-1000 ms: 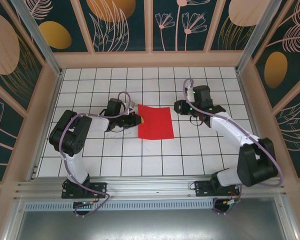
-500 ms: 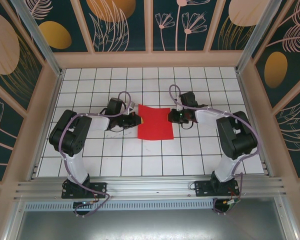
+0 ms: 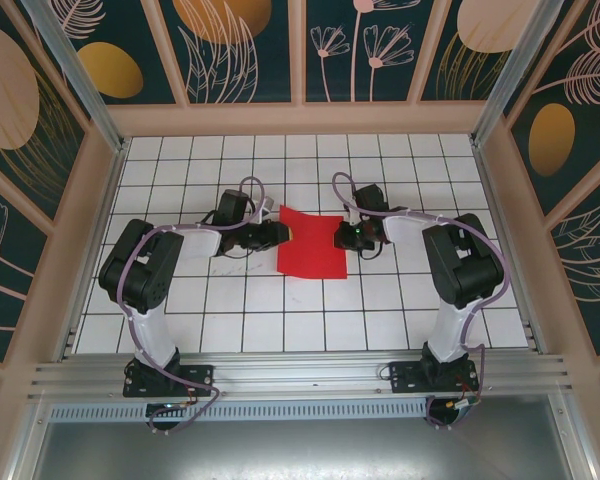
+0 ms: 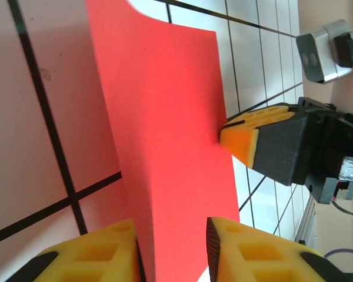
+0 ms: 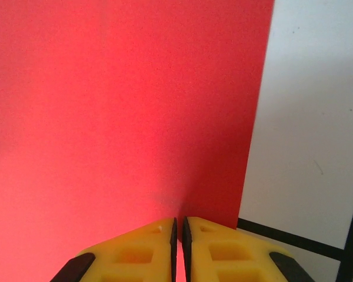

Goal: Fold a paper plane with a square sheet of paper (fold left side to right side)

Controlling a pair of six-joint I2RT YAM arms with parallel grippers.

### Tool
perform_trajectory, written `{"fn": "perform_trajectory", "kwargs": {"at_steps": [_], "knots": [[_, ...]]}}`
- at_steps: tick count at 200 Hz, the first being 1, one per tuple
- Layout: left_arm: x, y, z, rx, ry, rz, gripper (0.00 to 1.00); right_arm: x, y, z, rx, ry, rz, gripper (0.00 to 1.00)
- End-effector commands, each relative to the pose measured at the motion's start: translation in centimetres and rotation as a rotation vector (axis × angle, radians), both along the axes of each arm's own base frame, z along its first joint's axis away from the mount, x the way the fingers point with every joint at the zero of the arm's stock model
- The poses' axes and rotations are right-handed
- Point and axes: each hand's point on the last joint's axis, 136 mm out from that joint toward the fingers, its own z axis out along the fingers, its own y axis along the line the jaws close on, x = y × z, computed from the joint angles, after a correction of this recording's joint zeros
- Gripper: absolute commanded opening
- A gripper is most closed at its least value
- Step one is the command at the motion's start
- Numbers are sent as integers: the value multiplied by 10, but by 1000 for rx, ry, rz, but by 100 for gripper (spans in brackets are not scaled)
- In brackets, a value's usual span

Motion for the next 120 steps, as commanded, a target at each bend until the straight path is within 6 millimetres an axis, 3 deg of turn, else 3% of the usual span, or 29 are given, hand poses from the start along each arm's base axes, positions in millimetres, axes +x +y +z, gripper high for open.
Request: {"fn": "perform_trajectory", "kwargs": {"at_steps": [1, 43, 49, 84, 120], "knots": [[4, -15, 37, -71, -58, -36, 43, -11, -6, -18, -57, 66, -4, 15], [-4, -33, 45, -125, -46, -76, 58, -11, -7, -20, -63, 63, -5, 16], [1, -39, 55, -145, -65, -84, 59, -10, -6, -19, -59, 59, -5, 16], [-2, -61, 49, -163, -47, -119, 62, -5, 2, -7, -1, 9, 4, 22], [0, -72, 38, -152, -32, -125, 59, 8, 8, 21, 67, -82, -8, 33]]}}
